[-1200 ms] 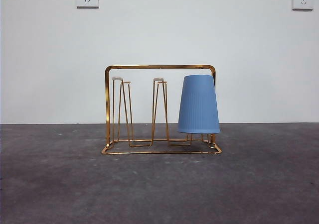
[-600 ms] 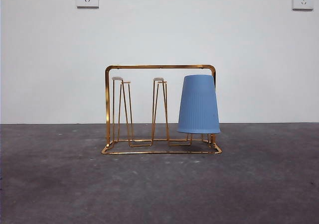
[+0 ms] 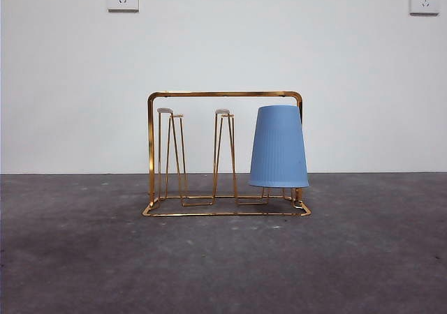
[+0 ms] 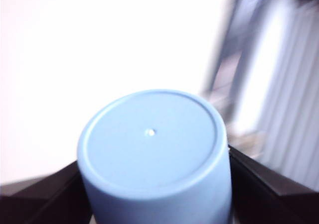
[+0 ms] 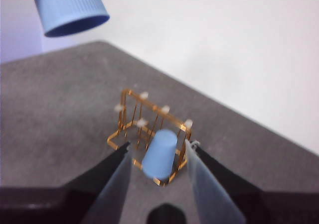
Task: Pick up cup 1,put cup 1 in the cup rack,pick up cup 2,put cup 2 in the cup rack
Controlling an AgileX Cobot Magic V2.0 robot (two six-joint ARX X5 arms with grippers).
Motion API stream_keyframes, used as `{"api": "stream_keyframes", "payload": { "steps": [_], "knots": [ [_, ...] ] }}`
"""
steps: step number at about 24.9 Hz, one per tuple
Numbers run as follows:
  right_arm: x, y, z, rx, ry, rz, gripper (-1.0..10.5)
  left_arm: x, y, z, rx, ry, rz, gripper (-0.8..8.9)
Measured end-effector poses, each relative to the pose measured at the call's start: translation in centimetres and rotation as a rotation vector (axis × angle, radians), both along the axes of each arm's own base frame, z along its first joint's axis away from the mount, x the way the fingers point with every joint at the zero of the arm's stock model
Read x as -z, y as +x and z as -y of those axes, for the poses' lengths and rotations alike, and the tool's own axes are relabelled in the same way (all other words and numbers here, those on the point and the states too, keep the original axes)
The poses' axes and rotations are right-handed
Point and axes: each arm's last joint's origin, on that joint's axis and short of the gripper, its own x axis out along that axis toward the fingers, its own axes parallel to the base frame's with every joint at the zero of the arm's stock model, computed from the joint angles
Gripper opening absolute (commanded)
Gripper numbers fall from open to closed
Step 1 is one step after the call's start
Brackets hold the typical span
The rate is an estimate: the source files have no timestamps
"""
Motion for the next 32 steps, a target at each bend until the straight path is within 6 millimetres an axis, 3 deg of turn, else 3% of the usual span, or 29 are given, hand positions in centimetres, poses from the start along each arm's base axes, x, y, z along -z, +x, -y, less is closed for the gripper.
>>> {"api": "stream_keyframes", "payload": {
  "steps": [5, 9, 13, 23, 32],
  "knots": [
    [0.7, -0.1, 0.2, 0.008, -0.034, -0.065, 1.9, 2.3, 0.6, -0.2, -0.21, 0.282, -0.072, -0.06],
    [1.0, -0.2, 0.2, 0.016, -0.045, -0.103, 1.9, 3.4, 2.0, 0.4, -0.275, 0.383, -0.094, -0.06],
    [1.3, -0.3, 0.3, 0.024, -0.054, -0.137, 1.9, 5.0, 4.0, 0.7, -0.33, 0.389, -0.1, -0.06],
    [1.4, -0.3, 0.4, 0.031, -0.041, -0.15, 1.9, 12.8, 7.5, 1.1, -0.406, 0.386, -0.153, -0.06],
    [1.4, -0.3, 0.4, 0.037, -0.028, -0.159, 1.9, 15.5, 10.1, 2.6, -0.447, 0.382, -0.168, -0.06]
  ]
}}
